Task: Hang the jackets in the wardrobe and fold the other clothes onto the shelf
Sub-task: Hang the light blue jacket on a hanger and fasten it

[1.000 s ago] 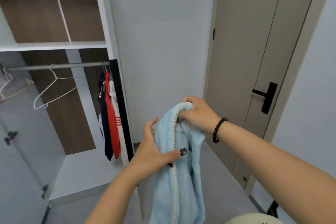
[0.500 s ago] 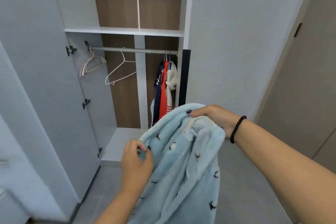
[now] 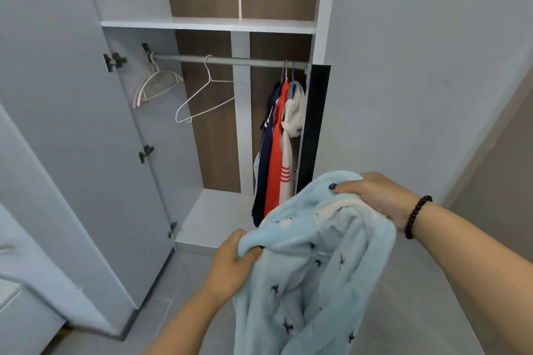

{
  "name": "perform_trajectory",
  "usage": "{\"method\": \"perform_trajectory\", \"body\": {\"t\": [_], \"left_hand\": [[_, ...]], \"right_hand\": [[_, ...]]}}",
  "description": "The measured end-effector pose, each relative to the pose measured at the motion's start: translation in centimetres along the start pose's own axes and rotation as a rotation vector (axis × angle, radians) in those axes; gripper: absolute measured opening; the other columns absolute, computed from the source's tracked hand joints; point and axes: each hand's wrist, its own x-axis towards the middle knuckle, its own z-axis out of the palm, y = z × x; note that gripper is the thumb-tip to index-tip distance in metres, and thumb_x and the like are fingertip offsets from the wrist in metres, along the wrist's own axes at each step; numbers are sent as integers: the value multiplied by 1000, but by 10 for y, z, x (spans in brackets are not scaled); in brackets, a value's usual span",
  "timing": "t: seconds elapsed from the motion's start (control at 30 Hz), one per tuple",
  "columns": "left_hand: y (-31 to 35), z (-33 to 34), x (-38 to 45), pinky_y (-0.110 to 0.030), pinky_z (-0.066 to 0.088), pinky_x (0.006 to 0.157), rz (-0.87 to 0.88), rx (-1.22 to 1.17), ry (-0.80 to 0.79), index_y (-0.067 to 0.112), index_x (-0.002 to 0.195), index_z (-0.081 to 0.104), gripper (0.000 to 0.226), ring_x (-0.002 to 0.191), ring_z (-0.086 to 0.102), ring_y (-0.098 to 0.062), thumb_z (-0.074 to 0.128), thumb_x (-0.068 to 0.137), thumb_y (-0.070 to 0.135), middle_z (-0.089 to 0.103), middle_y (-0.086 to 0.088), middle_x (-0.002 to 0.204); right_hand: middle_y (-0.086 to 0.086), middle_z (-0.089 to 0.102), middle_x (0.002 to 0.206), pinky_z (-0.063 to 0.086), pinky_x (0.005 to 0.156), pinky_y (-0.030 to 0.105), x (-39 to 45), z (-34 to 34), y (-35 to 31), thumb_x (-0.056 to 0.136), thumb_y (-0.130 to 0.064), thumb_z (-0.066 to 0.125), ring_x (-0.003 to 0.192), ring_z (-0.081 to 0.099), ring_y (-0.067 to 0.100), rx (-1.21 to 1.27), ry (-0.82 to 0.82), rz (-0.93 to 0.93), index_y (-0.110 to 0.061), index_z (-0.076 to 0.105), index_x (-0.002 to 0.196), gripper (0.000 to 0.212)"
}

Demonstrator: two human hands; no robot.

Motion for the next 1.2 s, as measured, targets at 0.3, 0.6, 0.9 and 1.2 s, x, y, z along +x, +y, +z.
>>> {"method": "perform_trajectory", "body": {"t": [0.3,0.6,0.9,1.2], "left_hand": [[48,-30,64,-12,32,47,83,-34,246,17,62,40,38,48,39,0,73,78,7,45,18,50],[57,-76,116,-9,29,45,260,-12,259,26,56,36,45,48,36,-1,72,71,3,41,17,50],[9,-203,194,-17,51,72,75,126,-93,37,99,64,43,87,64,-1,90,65,29,68,16,93],[-59,-266,256,-43,45,106,-401,-640,-560,26,123,68,55,122,59,-25,36,96,62,64,-6,129]], "right_hand": [[-7,58,102,49,68,24,49,37,12,82,-53,59,85,56,7,-755,39,-143,-23,53,107,40],[-16,56,109,44,79,13,92,139,-6,76,-26,65,99,54,0,-460,-106,-496,-30,52,115,42],[11,67,70,52,67,39,210,196,-115,73,12,51,73,63,26,-406,278,-701,-3,68,69,23],[-12,63,67,52,64,22,270,257,-190,77,7,59,69,60,4,-483,123,-794,-15,68,67,26]]}}
